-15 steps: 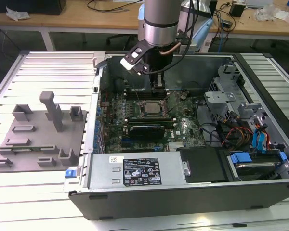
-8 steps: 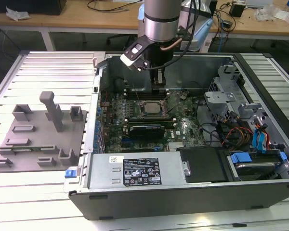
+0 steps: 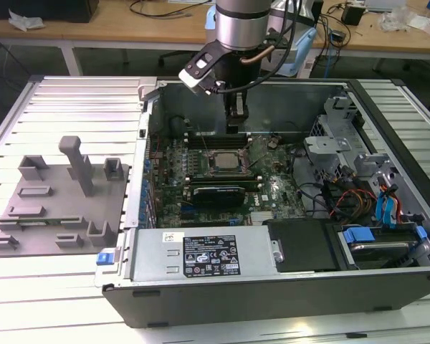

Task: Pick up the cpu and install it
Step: 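Close the cpu cover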

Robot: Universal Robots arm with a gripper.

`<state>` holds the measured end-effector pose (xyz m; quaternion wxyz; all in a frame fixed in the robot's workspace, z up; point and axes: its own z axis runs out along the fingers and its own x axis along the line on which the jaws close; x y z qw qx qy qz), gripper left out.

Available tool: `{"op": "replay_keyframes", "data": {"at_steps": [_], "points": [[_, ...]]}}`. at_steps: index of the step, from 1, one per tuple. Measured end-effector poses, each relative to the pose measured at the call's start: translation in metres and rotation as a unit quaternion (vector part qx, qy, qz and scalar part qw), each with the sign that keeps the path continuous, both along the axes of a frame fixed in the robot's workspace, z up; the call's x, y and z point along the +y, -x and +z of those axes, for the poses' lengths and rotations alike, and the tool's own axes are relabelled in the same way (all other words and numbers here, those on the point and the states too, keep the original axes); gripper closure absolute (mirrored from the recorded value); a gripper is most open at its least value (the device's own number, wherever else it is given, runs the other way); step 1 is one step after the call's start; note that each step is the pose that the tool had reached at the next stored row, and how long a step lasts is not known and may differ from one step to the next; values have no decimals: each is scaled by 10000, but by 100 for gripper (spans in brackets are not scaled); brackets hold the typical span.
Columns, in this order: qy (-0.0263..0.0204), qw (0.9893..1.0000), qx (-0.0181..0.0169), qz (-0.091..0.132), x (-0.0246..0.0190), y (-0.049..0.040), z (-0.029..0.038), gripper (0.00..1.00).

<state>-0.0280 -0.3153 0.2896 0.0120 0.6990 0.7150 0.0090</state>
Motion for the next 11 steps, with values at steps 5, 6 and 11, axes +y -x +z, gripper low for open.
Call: {"op": "replay_keyframes", "data": {"at_steps": [5,6,11], "points": [[0,10000,0,-1,0,-81,0,89],[0,10000,-1,-1,0,-106,0,89],[-1,10000,0,-1,0,-227,-1,89]]}}
